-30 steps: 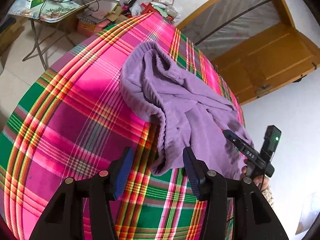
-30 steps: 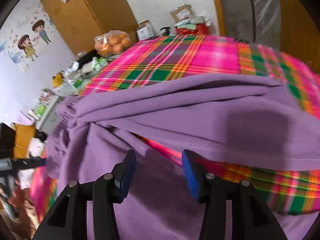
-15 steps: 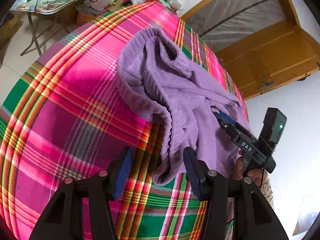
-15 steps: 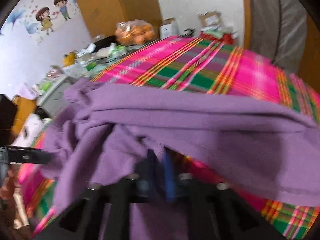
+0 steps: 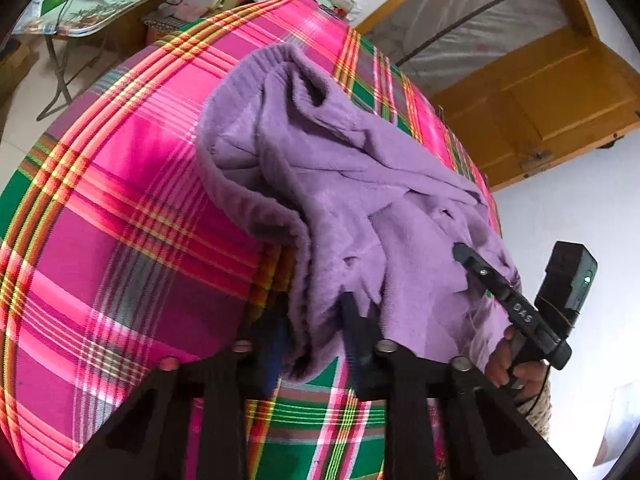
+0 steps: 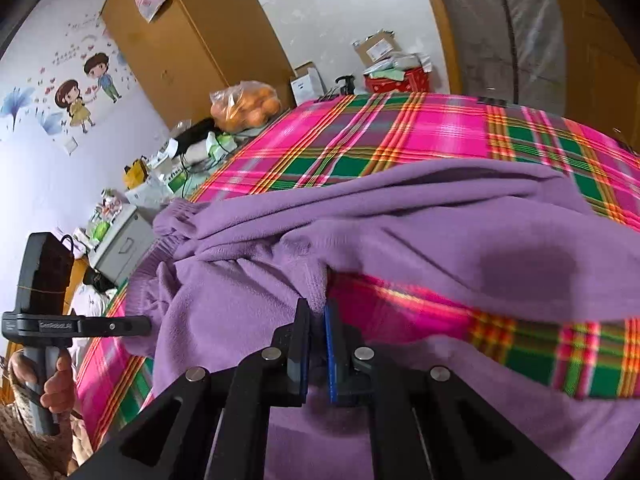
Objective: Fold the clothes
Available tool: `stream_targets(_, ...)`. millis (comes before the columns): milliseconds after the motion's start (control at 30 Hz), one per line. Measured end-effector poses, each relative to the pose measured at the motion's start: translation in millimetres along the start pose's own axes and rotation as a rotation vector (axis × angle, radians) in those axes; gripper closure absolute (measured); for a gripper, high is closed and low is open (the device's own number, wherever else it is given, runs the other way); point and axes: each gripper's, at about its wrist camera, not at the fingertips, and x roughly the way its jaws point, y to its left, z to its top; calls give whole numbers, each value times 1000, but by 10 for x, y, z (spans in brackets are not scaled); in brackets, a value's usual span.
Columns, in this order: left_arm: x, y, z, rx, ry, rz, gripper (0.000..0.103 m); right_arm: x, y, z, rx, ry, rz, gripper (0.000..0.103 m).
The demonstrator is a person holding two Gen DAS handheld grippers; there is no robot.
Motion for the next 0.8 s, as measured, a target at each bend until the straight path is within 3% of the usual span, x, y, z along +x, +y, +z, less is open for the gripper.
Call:
stream_targets(167, -70, -48, -38, 25, -13, -7, 87, -276, -105, -127, 49, -37, -25, 96)
stream_targets(500, -46, -203, -142, 55, 45, -108, 90, -959, -441, -399, 161, -117, -130, 96)
stream_targets(667, 9, -388, -190, 95, 74, -161, 90, -1291, -571, -553, 197, -133, -221, 96)
stream_targets(800, 21, -467, -280, 114, 108, -208, 90, -1267, -612, -702, 167, -89, -342, 96)
